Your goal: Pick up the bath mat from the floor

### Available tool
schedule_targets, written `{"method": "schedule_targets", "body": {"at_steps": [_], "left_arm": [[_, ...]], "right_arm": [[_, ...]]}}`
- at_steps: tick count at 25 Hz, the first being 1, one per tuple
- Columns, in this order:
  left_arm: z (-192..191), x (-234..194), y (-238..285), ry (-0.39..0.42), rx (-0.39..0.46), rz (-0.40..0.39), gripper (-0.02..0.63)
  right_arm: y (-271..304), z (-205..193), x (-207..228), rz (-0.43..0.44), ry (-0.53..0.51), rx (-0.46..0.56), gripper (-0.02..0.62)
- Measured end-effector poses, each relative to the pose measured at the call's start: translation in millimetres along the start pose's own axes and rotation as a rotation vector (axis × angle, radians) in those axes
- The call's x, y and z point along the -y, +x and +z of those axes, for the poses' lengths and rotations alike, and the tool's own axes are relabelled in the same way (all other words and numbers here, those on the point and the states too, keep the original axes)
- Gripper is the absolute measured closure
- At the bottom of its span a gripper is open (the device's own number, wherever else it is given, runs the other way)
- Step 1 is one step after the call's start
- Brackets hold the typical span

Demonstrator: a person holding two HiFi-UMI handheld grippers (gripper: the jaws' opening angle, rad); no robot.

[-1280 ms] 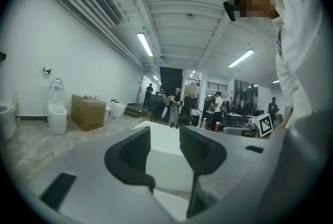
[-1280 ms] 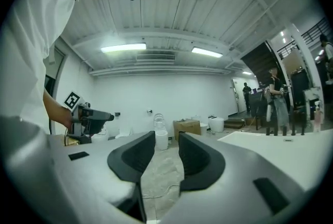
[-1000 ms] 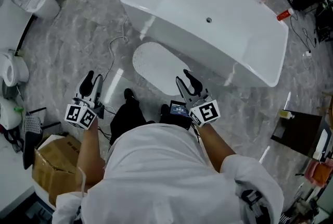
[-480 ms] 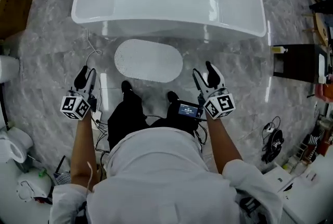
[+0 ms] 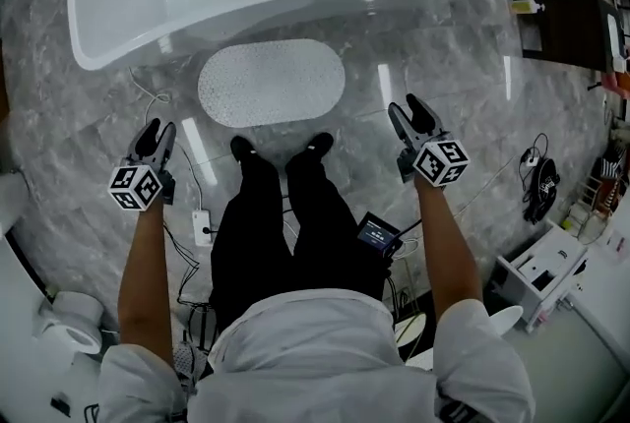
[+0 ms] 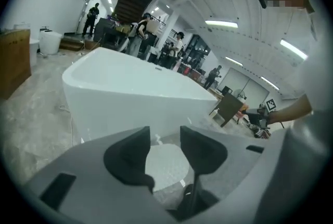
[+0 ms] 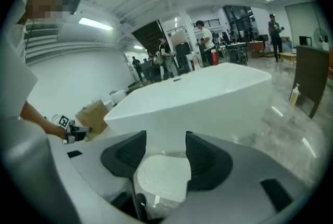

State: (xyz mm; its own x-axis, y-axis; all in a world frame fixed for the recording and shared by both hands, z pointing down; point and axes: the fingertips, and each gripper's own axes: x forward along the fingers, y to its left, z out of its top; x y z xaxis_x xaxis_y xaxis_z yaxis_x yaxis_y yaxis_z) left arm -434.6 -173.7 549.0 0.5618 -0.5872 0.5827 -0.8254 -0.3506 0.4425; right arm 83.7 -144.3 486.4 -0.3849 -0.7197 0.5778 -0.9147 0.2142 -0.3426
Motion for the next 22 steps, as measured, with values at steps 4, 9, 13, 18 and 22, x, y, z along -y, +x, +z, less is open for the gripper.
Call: {"method": "schedule_targets", "body": {"at_steps": [4, 9, 13, 18, 22], "left_arm": [[-57.3, -39.5, 58.7, -0.053, -0.098, 0.004, 0.424], [-147.8, -100.2, 116.6, -0.142, -0.217, 0.068, 0.423], [-221.0, -143.4, 161.5, -0.249, -0.316, 0.085, 0.415], [-299.4, -185.9, 217.5, -0.323, -0.399, 0.089, 0.399], [-348.5, -210.1, 263.3, -0.301, -0.475, 0.063, 0.385]], "right_arm": [[65.8, -96.2, 46.2, -0.002, 0.034, -0.175, 0.339], [146.3, -225.1, 86.3, -0.009, 0.194, -0.340, 0.339], [192.5, -307.6, 109.4, 0.006, 0.210, -0.414, 0.339], [236.6, -406.3, 145.5, -0.024, 0.214, -0.505, 0.339], [264.7, -460.0, 176.9, -0.038, 0.199, -0.546, 0.338]]}}
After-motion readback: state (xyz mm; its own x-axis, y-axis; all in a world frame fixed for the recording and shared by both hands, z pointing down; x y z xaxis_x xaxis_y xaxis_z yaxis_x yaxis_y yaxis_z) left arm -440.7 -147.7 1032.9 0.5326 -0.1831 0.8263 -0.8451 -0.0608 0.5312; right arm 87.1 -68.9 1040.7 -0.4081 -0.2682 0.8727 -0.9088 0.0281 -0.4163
